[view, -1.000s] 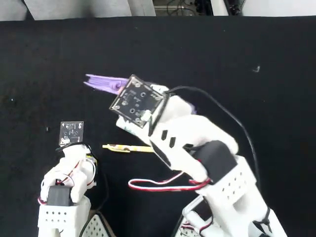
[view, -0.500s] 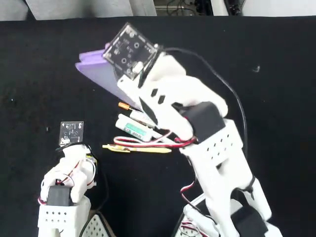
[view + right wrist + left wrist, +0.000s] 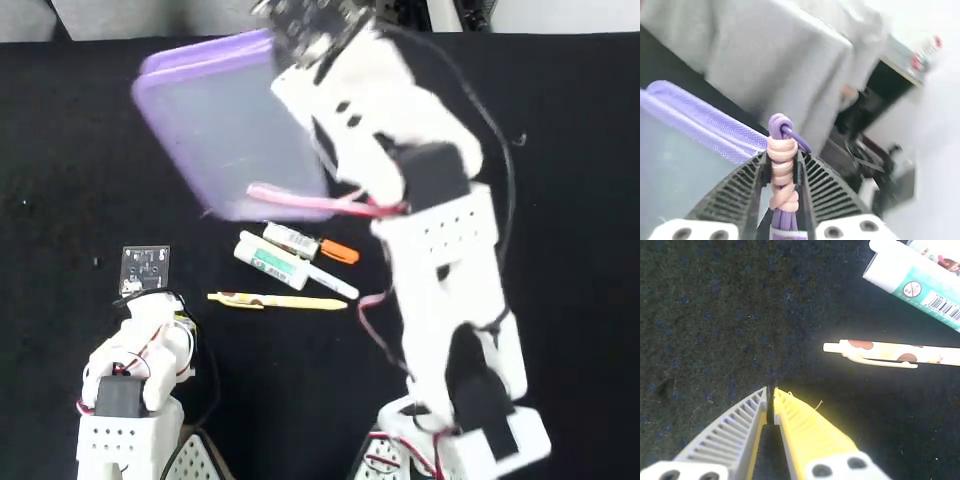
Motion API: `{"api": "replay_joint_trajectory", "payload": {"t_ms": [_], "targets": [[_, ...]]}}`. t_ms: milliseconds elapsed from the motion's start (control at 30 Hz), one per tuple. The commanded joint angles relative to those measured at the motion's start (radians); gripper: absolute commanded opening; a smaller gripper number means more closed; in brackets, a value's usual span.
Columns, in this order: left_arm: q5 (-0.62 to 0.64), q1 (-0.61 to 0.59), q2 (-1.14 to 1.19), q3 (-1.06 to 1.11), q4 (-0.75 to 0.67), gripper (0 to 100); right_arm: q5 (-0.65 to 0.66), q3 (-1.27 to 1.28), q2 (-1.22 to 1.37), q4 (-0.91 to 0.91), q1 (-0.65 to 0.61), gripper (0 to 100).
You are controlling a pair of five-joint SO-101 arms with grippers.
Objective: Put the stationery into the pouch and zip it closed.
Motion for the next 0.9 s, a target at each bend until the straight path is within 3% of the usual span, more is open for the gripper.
{"api": "replay_joint_trajectory", "payload": {"t_ms": [0, 167, 367, 533, 733, 867], "targets": [[0.008, 0.010, 0.000, 0.022, -0.018, 3, -0.011, -0.094, 0.021, 0.011, 0.100, 1.1], [0.008, 0.010, 0.000, 0.022, -0.018, 3, 0.012, -0.099, 0.024, 0.084, 0.149, 1.1], [0.008, 0.010, 0.000, 0.022, -0.018, 3, 0.247, -0.101, 0.022, 0.258, 0.157, 1.1], [0.008, 0.010, 0.000, 0.022, -0.018, 3, 0.285, -0.170, 0.024, 0.411, 0.178, 1.1], [0.008, 0.010, 0.000, 0.022, -0.018, 3, 0.511, -0.295, 0.024, 0.675, 0.115, 1.1], [0.008, 0.010, 0.000, 0.022, -0.018, 3, 0.526, -0.367, 0.024, 0.766, 0.032, 1.1]]}}
